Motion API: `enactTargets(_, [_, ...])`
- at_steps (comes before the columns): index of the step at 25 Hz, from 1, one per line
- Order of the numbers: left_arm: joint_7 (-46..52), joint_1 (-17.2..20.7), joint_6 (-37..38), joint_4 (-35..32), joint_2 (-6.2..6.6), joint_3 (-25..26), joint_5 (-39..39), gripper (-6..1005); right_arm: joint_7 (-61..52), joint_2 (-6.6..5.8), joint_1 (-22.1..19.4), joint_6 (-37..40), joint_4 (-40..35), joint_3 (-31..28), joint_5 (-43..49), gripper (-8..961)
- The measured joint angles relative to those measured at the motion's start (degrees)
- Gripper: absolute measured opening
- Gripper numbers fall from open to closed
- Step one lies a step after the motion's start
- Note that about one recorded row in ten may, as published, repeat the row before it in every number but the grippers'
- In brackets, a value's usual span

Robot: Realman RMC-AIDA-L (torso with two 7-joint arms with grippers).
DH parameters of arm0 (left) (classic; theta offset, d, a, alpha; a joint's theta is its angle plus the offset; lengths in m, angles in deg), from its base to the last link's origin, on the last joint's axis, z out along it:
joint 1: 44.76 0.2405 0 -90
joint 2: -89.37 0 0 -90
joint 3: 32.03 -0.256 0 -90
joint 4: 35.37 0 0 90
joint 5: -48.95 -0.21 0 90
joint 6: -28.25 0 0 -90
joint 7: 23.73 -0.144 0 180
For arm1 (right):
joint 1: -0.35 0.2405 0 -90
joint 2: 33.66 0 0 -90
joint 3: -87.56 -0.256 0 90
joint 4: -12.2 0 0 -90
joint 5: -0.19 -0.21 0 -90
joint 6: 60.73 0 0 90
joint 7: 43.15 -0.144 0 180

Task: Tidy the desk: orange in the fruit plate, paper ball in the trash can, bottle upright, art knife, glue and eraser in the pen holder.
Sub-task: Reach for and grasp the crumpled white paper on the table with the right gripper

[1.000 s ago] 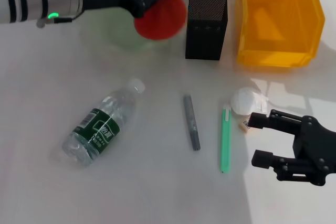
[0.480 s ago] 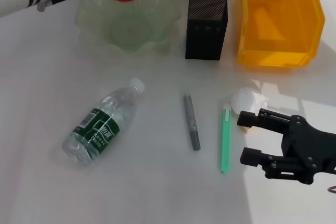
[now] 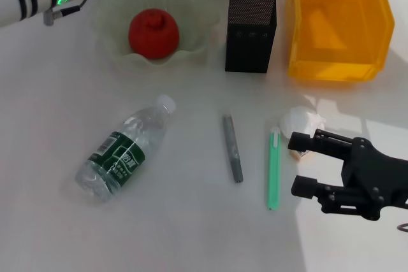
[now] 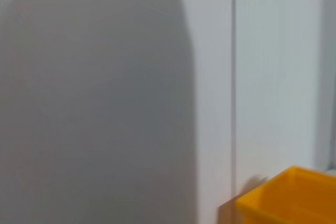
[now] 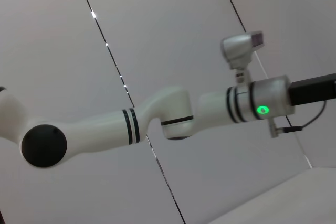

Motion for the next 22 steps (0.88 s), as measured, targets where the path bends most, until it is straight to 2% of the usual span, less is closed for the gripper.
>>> enactTargets(1, [0.0, 0.7, 4.6, -0.3, 0.31, 1.0, 1.4, 602, -0.7, -0.12, -0.1, 0.5, -0.5, 0.0, -0.3, 805])
enactTargets(2, [0.4, 1.6, 16.6, -0.6, 1.10, 4.4, 2.5, 651, -3.8, -0.67, -0.4, 2.6, -2.9, -0.2, -1.0, 805])
enactTargets(3, [0.4, 1.6, 16.6, -0.6, 1.10, 4.4, 2.5, 673, -3.8, -0.67, -0.4, 2.6, -2.9, -0.2, -1.0, 805])
enactTargets(4, [1.1, 1.9, 23.1, -0.6, 1.70, 6.4, 2.5, 694, -6.1, -0.99, -0.8, 4.3, -5.0, -0.6, -1.3, 805])
enactTargets(6, [3.1, 2.4, 34.3, -0.6, 3.39, 8.9, 1.5, 738, -13.0, -1.82, -1.7, 8.2, -11.4, -2.7, -2.1, 805])
enactTargets(7, [4.5, 2.6, 42.0, -0.6, 5.21, 9.3, -1.5, 759, -20.1, -2.14, -2.4, 10.2, -18.8, -5.1, -2.4, 805])
enactTargets(8, [4.5, 2.6, 42.0, -0.6, 5.21, 9.3, -1.5, 781, -20.1, -2.14, -2.4, 10.2, -18.8, -5.1, -2.4, 805])
enactTargets(9, [4.9, 2.8, 45.0, -0.6, 5.83, 9.3, -3.8, 803, -24.6, -2.18, -2.7, 10.7, -23.7, -6.0, -2.4, 805])
enactTargets(11, [5.6, 3.3, 48.9, -0.7, 6.18, 9.9, -9.5, 846, -33.8, -2.21, -3.2, 10.9, -34.6, -6.4, -2.4, 805])
enactTargets(12, [6.5, 3.9, 50.1, -0.7, 6.10, 10.6, -12.9, 846, -41.3, -2.22, -3.0, 10.9, -44.1, -5.8, -1.9, 805])
enactTargets(13, [6.5, 3.9, 50.1, -0.7, 6.10, 10.6, -12.9, 846, -41.3, -2.22, -3.0, 10.9, -44.1, -5.8, -1.9, 804])
enactTargets(16, [7.5, 4.8, 50.4, -0.7, 5.83, 10.9, -15.2, 846, -53.5, -2.52, -1.1, 10.5, -59.0, -2.0, 1.4, 804])
enactTargets(17, [7.6, 5.4, 50.5, -0.7, 5.71, 10.9, -15.6, 846, -60.8, -2.85, 1.2, 10.2, -66.8, 1.9, 5.6, 804])
enactTargets(18, [7.6, 5.4, 50.5, -0.7, 5.71, 10.9, -15.6, 846, -60.8, -2.85, 1.2, 10.2, -66.8, 1.9, 5.6, 804])
enactTargets(20, [7.7, 5.9, 50.5, -0.7, 5.64, 10.9, -15.6, 846, -66.3, -3.14, 4.5, 9.5, -71.7, 6.2, 10.6, 804])
enactTargets(22, [8.3, 6.1, 50.5, -0.7, 5.65, 11.0, -15.7, 846, -69.3, -3.28, 7.3, 8.2, -72.7, 10.1, 15.0, 804])
